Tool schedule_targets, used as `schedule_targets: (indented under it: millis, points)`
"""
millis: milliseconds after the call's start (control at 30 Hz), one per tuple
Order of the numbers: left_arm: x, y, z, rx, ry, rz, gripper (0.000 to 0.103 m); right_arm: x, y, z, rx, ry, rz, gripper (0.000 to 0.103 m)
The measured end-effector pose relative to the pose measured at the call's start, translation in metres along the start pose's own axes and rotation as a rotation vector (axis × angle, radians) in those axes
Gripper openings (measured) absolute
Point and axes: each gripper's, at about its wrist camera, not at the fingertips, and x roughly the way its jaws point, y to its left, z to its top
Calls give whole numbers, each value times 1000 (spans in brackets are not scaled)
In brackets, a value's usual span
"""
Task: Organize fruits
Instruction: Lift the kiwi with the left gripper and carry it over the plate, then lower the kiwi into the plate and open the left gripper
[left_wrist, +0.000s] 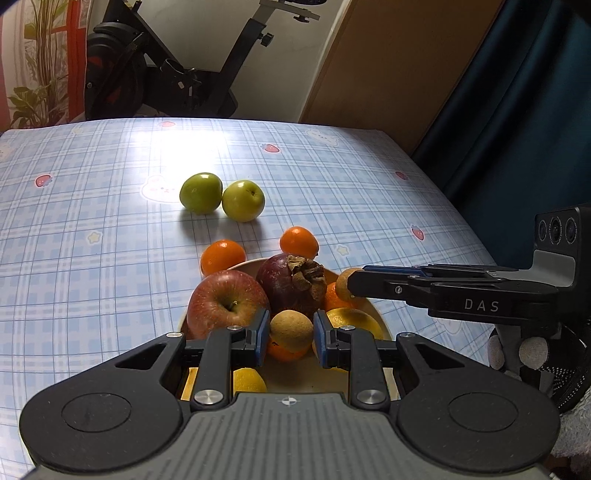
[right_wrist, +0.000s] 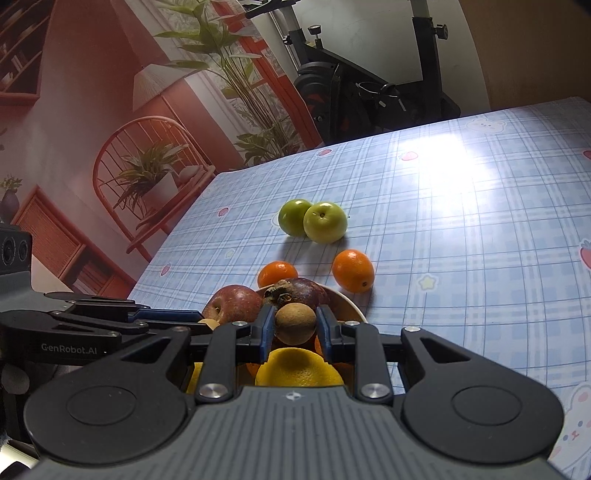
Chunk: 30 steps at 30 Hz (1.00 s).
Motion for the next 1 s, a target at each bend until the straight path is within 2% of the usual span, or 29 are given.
schedule_targets:
  millis: [567, 833, 1000]
  points:
    - [4, 0, -10, 26, 17, -2, 27, -3, 8, -5, 15, 2, 13, 27]
    - [7, 10, -10, -35, 18, 0, 27, 6, 9, -5, 37, 13, 15, 27]
    - [3, 10, -7, -20, 18, 7, 27, 12, 13, -4, 39, 11, 32, 27]
